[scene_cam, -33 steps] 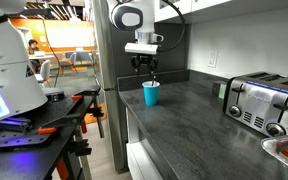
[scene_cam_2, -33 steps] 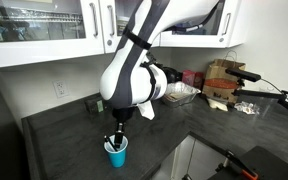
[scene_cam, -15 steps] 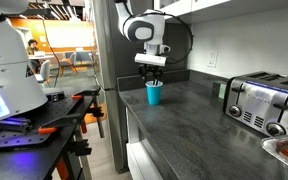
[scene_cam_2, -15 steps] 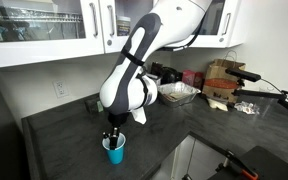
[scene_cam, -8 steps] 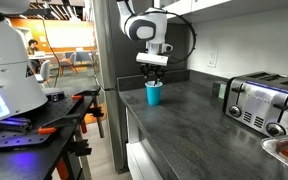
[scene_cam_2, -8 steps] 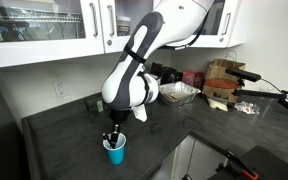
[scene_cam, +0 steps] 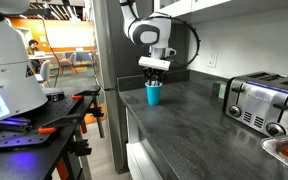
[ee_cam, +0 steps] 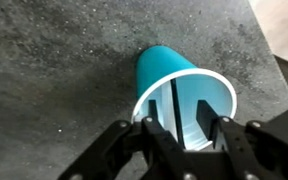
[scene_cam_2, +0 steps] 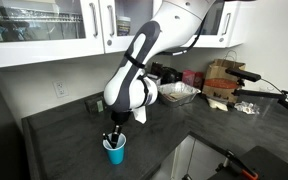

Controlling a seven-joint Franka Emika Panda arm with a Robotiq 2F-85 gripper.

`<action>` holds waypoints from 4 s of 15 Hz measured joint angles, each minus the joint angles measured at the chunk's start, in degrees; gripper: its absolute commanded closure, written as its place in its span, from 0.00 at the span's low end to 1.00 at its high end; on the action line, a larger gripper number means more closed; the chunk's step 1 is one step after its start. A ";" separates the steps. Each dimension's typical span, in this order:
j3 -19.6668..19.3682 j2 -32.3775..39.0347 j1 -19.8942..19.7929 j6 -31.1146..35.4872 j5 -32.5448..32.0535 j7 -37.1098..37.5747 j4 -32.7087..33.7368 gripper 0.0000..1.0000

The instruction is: Put the marker on the counter

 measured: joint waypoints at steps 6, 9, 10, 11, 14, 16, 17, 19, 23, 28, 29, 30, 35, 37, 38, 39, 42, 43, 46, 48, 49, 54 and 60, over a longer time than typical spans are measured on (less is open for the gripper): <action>-0.26 3.88 0.51 -0.49 -4.35 1.34 3.28 0.60; 0.03 4.73 0.97 -0.81 -5.37 1.34 4.30 0.94; 0.10 4.84 1.04 -0.82 -5.43 1.34 4.50 0.99; 0.11 4.87 1.07 -0.85 -5.45 1.34 4.59 0.98; 0.57 4.86 0.96 -0.86 -5.45 1.34 4.62 0.95; 1.31 4.67 0.71 -0.85 -5.49 1.33 4.58 0.95; 1.87 4.42 0.53 -0.85 -5.51 1.31 4.47 0.95; 2.79 3.41 0.39 -0.85 -5.53 1.31 3.91 0.95; 3.18 -0.48 0.33 -0.87 -5.55 1.32 1.49 0.95; 2.06 -9.09 0.48 -0.87 -5.55 2.61 -2.72 0.95; 2.16 -10.95 0.43 -0.87 -5.46 2.65 -3.44 0.95; 2.45 -12.73 0.26 -0.85 -5.05 2.65 -4.11 0.95; -1.01 -21.75 1.00 -0.81 -5.79 6.38 -7.07 0.95; -8.21 -24.44 3.84 -0.92 -13.43 13.43 -8.16 0.95; -12.07 -24.92 5.15 -1.31 -19.01 18.16 -8.35 0.95; -15.55 -24.81 6.09 -1.74 -25.00 23.29 -8.29 0.95; -24.47 -21.63 9.10 -4.11 -42.02 39.67 -5.79 0.95; -26.24 -19.67 10.17 -6.00 -45.48 44.23 -4.09 0.95; -27.85 -11.60 12.66 -11.25 -47.59 52.70 1.87 0.95; -27.99 -5.67 13.47 -13.60 -46.84 55.57 6.46 0.95; -28.23 -2.96 13.76 -14.99 -46.47 56.53 8.84 0.95; -30.99 7.10 14.29 -20.83 -44.30 57.76 18.25 0.95; -33.13 14.00 13.04 -24.46 -40.11 57.28 22.46 0.95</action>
